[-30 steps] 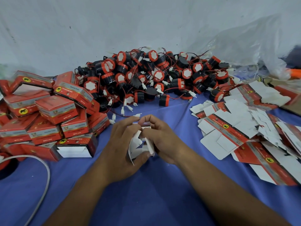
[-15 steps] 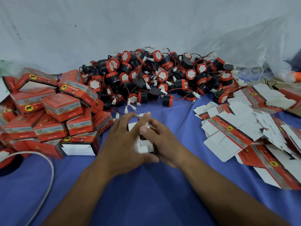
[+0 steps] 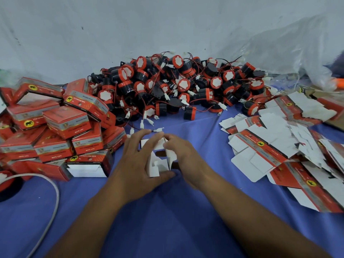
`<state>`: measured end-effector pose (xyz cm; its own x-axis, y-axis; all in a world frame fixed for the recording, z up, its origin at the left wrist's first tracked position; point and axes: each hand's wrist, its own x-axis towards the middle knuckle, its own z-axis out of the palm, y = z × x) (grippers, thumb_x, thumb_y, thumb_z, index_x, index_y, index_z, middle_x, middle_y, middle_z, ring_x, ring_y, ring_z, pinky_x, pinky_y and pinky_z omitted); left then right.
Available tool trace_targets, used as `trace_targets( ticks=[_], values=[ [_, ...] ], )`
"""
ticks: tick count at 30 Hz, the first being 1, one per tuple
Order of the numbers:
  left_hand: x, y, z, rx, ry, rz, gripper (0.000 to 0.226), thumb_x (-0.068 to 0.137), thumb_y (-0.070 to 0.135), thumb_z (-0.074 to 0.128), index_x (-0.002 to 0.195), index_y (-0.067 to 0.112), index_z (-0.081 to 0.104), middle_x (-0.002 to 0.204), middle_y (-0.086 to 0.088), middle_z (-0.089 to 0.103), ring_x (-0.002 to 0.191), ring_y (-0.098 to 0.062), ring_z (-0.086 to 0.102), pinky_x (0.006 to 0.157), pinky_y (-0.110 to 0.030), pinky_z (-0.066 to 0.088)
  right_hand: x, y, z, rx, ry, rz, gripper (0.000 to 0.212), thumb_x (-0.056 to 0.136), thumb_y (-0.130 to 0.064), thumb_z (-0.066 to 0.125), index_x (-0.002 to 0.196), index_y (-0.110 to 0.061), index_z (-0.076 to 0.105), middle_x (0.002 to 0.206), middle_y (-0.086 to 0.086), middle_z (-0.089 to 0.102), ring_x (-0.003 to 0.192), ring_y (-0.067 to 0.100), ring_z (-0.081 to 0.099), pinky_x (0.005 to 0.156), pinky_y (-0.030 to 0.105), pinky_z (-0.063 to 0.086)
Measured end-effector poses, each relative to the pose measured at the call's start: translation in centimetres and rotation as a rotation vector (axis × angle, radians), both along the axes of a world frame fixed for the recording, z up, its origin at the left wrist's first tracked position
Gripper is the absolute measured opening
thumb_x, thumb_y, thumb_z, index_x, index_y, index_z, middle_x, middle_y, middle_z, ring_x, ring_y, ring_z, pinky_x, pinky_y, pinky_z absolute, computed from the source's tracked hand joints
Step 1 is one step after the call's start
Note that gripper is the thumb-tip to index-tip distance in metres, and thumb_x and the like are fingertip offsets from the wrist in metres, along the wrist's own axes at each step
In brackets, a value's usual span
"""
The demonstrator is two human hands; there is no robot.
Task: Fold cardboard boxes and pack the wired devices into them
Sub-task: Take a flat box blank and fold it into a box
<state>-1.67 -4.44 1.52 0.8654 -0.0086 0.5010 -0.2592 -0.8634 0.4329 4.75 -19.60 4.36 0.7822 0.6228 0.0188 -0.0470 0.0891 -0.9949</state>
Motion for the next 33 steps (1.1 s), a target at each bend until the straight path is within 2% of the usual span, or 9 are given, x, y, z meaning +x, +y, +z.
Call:
trace_targets(
  ticks=[4,8,12,15,19,23,25,29,33],
  values=[
    [0.2,-0.3,-0.3,0.043,-0.021,0.027,0.091,0.07,0.072,0.059,0.147,0.032,0.033,0.145,0.002,0.031,0.133,-0.022,0.032,0.099,-0.03,0.034,-0.8,0.7,-0.1,-0.117,-0.088,-0.092,0.024,0.086,-0.039,0.053,0.102,-0.032,0.07,0.102,-0.011,0.071,0.1,0.013,0.068,0.084,0.036,0.056],
    [0.4,-0.4,-0.3,-0.015,-0.176,-0.026,0.081,0.073,0.055,0.065,0.141,0.02,0.037,0.137,-0.007,0.045,0.125,-0.023,0.043,0.105,-0.03,0.034,-0.9,1.5,-0.3,-0.179,-0.213,-0.253,0.022,0.084,-0.032,0.058,0.103,-0.03,0.068,0.096,-0.013,0.071,0.091,0.006,0.067,0.079,0.029,0.057],
    [0.4,-0.5,0.0,-0.099,-0.274,-0.055,0.073,0.071,0.052,0.069,0.133,0.023,0.041,0.128,0.024,0.041,0.122,0.005,0.038,0.106,-0.02,0.032,-0.6,1.2,-0.4,-0.125,-0.104,-0.224,0.02,0.089,-0.017,0.063,0.107,-0.026,0.067,0.099,-0.002,0.072,0.094,0.02,0.07,0.076,0.038,0.061],
    [0.1,-0.4,0.1,-0.194,-0.226,-0.069,0.076,0.068,0.058,0.073,0.133,0.043,0.036,0.129,0.039,0.036,0.122,0.006,0.041,0.102,-0.02,0.037,-0.4,0.8,-0.2,-0.012,0.031,-0.102,0.026,0.09,-0.015,0.066,0.114,-0.025,0.065,0.106,0.001,0.071,0.096,0.027,0.07,0.068,0.036,0.06],
    [-0.2,-0.1,-0.1,-0.305,-0.129,-0.012,0.085,0.062,0.065,0.074,0.132,0.043,0.032,0.13,0.024,0.041,0.121,-0.004,0.046,0.097,-0.016,0.04,-0.2,0.5,-0.4,0.004,0.02,-0.05,0.033,0.089,-0.01,0.067,0.119,-0.023,0.063,0.107,0.0,0.068,0.084,0.015,0.065,0.066,0.027,0.056],
    [-0.2,0.1,0.1,-0.116,-0.117,-0.12,0.091,0.063,0.072,0.069,0.141,0.041,0.031,0.138,0.028,0.033,0.129,-0.003,0.037,0.107,-0.013,0.026,0.2,0.5,-0.6,-0.023,-0.037,-0.104,0.032,0.087,-0.005,0.065,0.114,-0.022,0.063,0.096,-0.003,0.07,0.083,0.015,0.065,0.075,0.038,0.059],
    [0.0,0.1,0.0,-0.041,-0.107,-0.115,0.084,0.074,0.069,0.061,0.144,0.033,0.032,0.142,0.013,0.037,0.131,-0.017,0.038,0.108,-0.015,0.021,0.3,0.4,-0.6,-0.009,-0.036,-0.099,0.032,0.086,-0.005,0.064,0.112,-0.022,0.064,0.094,-0.001,0.071,0.084,0.017,0.066,0.071,0.036,0.058],
    [0.2,0.1,-0.3,-0.042,-0.102,-0.03,0.07,0.084,0.057,0.06,0.143,0.025,0.039,0.137,-0.002,0.047,0.127,-0.026,0.043,0.108,-0.026,0.028,0.2,0.4,-0.7,0.022,-0.021,-0.046,0.031,0.086,-0.012,0.061,0.113,-0.027,0.068,0.115,0.02,0.063,0.106,0.038,0.062,0.076,0.041,0.054],
    [0.3,0.4,-0.5,-0.131,-0.043,0.013,0.065,0.083,0.058,0.058,0.142,0.037,0.039,0.137,0.002,0.045,0.13,-0.021,0.038,0.106,-0.027,0.03,0.2,0.3,-0.5,0.059,0.017,0.055,0.033,0.093,-0.016,0.06,0.126,-0.017,0.063,0.128,0.021,0.061,0.118,0.038,0.059,0.098,0.054,0.049]
  ],
)
